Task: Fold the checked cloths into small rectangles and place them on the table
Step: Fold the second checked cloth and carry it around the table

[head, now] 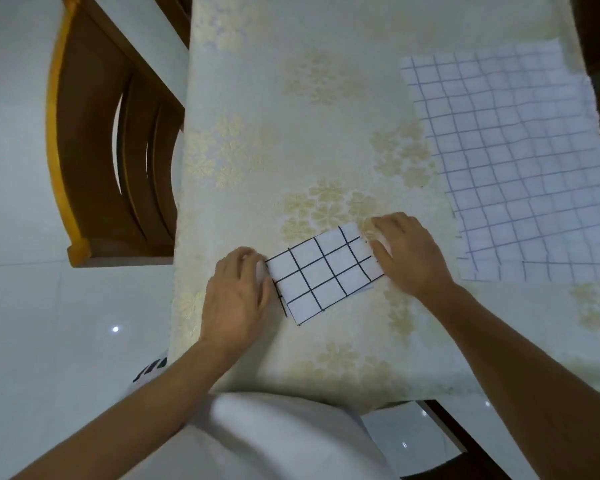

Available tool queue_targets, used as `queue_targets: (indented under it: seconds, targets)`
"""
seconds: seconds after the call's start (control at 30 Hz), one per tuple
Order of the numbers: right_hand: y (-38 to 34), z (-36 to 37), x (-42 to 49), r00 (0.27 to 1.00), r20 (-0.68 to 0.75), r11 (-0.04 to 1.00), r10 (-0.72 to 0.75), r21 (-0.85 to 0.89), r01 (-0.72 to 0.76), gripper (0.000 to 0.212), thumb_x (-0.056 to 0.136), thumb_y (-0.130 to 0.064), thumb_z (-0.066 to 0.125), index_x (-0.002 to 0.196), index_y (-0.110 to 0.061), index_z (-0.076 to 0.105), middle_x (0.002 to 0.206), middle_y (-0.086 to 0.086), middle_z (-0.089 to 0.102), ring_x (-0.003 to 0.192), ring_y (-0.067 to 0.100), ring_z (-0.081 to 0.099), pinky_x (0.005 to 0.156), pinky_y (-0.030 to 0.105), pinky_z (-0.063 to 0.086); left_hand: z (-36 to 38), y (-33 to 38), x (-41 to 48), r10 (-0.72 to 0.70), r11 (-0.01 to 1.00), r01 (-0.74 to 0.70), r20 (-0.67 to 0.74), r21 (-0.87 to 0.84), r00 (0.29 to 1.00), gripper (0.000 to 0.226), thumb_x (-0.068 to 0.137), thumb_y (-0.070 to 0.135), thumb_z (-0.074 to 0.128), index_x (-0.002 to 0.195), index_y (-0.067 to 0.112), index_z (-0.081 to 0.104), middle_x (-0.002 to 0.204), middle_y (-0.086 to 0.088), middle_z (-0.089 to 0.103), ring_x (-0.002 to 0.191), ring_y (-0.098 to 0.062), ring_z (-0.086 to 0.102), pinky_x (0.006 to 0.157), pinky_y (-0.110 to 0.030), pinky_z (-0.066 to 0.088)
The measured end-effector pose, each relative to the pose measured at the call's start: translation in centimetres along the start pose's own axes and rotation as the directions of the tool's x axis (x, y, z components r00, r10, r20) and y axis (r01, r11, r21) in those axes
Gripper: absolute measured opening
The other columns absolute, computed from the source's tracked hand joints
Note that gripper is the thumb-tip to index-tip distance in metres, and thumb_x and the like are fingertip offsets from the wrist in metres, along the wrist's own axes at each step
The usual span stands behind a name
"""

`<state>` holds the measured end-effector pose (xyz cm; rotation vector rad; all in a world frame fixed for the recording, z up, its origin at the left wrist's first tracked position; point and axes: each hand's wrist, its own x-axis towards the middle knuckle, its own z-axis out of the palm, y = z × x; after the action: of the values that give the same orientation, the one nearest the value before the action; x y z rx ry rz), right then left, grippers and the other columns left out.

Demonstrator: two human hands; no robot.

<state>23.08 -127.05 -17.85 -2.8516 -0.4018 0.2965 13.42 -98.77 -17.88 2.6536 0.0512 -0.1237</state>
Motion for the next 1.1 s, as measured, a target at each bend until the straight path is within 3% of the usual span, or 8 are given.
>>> queue_targets:
  seconds: [0.1,0.27,0.47,0.57,0.7,0.8,0.97,1.1]
  targets:
    - [-1.3,-0.4,-0.2,0.985,-0.017,0.972,0.173,0.162,-0.168,0.029,0.097,-0.025,0.058,0.124,-0.012,0.059,0.11,0.005,0.06,0.098,0.022,0.059,0.081,0.037,0.051,0.1,2.2,-0.2,-0.329,0.905,0.323,0.025,-0.276,0.944,0.024,0.098,0.022,0.057,0.116,0.007,0.059,0.111,-0.01,0.055,0.089,-0.023,0.057,0.075,-0.029,0.043]
    - [-2.7,0.1,0.4,0.925,0.107,0.888,0.366,0.256,-0.381,0.037,0.092,-0.041,0.067,0.116,-0.013,0.061,0.11,0.004,0.059,0.099,0.021,0.059,0.081,0.032,0.048,0.6,3.5,-0.2,-0.622,0.676,0.632,0.166,-0.381,0.765,0.029,0.096,0.032,0.061,0.114,0.009,0.061,0.097,0.0,0.063,0.09,-0.017,0.059,0.079,-0.027,0.043]
    - [-4.0,0.4,0.2,0.857,0.221,0.827,0.465,0.237,-0.509,0.043,0.087,-0.044,0.072,0.113,-0.011,0.061,0.105,0.005,0.067,0.099,0.024,0.063,0.08,0.033,0.049,1.3,5.2,-0.4,-0.669,0.588,0.709,0.259,-0.39,0.697,0.019,0.094,0.033,0.064,0.093,0.014,0.063,0.081,0.004,0.062,0.078,-0.017,0.058,0.075,-0.029,0.046]
    - [-4.7,0.4,0.2,0.827,0.27,0.785,0.493,0.273,-0.557,0.041,0.088,-0.039,0.073,0.111,-0.007,0.062,0.104,0.008,0.066,0.102,0.027,0.063,0.081,0.032,0.047,1.7,5.8,0.2,-0.703,0.521,0.754,0.301,-0.399,0.645,0.038,0.094,0.03,0.065,0.063,0.016,0.048,0.058,0.002,0.048,0.056,-0.018,0.047,0.058,-0.029,0.039]
    - [-5.5,0.5,0.1,0.824,0.261,0.753,0.503,0.336,-0.566,0.044,0.089,-0.029,0.071,0.098,0.013,0.065,0.096,0.027,0.067,0.092,0.041,0.065,0.081,0.045,0.052,2.2,5.7,0.8,-0.713,0.468,0.773,0.334,-0.428,0.617,0.045,0.097,0.025,0.06,0.061,0.013,0.036,0.057,-0.001,0.038,0.051,-0.016,0.035,0.051,-0.028,0.029]
    - [-5.8,1.2,-0.2,0.828,0.246,0.761,0.504,0.327,-0.56,0.047,0.087,-0.027,0.072,0.056,-0.007,0.044,0.059,0.009,0.043,0.061,0.026,0.046,0.061,0.034,0.037,2.1,5.3,0.9,-0.698,0.466,0.753,0.33,-0.464,0.636,0.04,0.099,0.026,0.056,0.066,0.013,0.038,0.063,-0.001,0.041,0.055,-0.016,0.036,0.052,-0.029,0.031]
    - [-6.5,1.8,-1.2,0.822,0.222,0.727,0.525,0.384,-0.569,0.043,0.092,-0.03,0.065,0.062,-0.022,0.035,0.076,0.003,0.045,0.07,0.019,0.044,0.063,0.028,0.033,1.4,3.8,1.2,-0.6,0.457,0.702,0.393,-0.546,0.696,0.033,0.099,0.023,0.054,0.073,0.009,0.04,0.07,-0.003,0.038,0.063,-0.015,0.032,0.058,-0.027,0.028]
    - [-7.2,1.3,-2.1,0.779,0.275,0.468,0.563,0.671,-0.575,0.029,0.093,-0.026,0.065,0.074,-0.011,0.049,0.07,0.002,0.049,0.063,0.013,0.045,0.061,0.025,0.037,-0.2,2.5,1.9,-0.475,0.475,0.635,0.43,-0.609,0.768,0.026,0.098,0.023,0.056,0.08,0.008,0.045,0.075,-0.007,0.037,0.069,-0.018,0.032,0.062,-0.029,0.028]
